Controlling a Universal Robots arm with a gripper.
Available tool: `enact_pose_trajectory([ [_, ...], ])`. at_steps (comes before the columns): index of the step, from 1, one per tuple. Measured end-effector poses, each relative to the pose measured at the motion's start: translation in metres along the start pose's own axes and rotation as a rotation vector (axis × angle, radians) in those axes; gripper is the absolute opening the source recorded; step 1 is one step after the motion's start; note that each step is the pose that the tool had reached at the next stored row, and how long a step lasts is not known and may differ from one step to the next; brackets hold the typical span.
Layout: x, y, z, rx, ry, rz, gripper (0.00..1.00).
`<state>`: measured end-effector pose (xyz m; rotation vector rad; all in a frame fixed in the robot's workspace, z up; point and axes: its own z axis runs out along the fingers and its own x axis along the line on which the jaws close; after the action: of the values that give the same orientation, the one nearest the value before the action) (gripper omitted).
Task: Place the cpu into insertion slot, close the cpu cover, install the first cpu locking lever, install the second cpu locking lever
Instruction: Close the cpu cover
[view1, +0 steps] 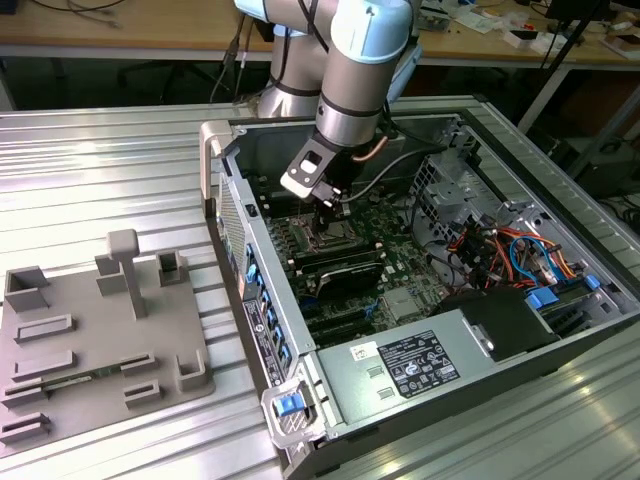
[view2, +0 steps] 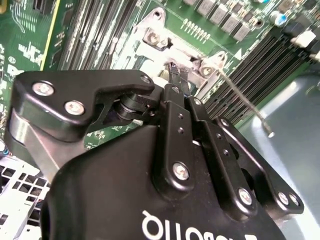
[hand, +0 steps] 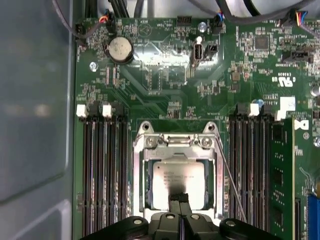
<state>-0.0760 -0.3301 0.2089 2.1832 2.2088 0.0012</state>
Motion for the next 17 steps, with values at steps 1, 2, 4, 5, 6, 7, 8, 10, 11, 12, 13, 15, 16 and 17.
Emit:
enact_pose_trajectory([
  [1, 0.0000, 0.0017, 0.0001, 0.0003, -0.0001, 0.000, 0.11],
  [2, 0.0000, 0.0039, 0.0002, 0.0005, -0.0001, 0.000, 0.11],
  [4, -0.0001, 0.0063, 0.0003, 0.0006, -0.0002, 0.000, 0.11],
  [5, -0.0001, 0.0073, 0.0004, 0.0007, -0.0002, 0.000, 0.11],
  [6, -0.0001, 0.0090, 0.0005, 0.0007, -0.0002, 0.000, 0.11],
  [7, -0.0001, 0.0099, 0.0006, 0.0008, -0.0002, 0.000, 0.11],
  [8, -0.0001, 0.0109, 0.0006, 0.0008, -0.0003, 0.000, 0.11],
  [10, -0.0002, 0.0130, 0.0007, 0.0008, -0.0003, 0.000, 0.11],
  [11, -0.0002, 0.0130, 0.0007, 0.0008, -0.0003, 0.000, 0.11],
  [12, -0.0002, 0.0130, 0.0007, 0.0008, -0.0003, 0.000, 0.11],
  [13, -0.0001, 0.0130, 0.0007, 0.0008, -0.0003, 0.000, 0.11],
  [15, -0.0001, 0.0131, 0.0003, 0.0009, -0.0004, -0.001, 0.11],
  [16, -0.0001, 0.0131, -0.0006, 0.0008, -0.0002, -0.001, 0.11],
  [17, -0.0002, 0.0131, -0.0015, 0.0008, -0.0002, -0.001, 0.11],
])
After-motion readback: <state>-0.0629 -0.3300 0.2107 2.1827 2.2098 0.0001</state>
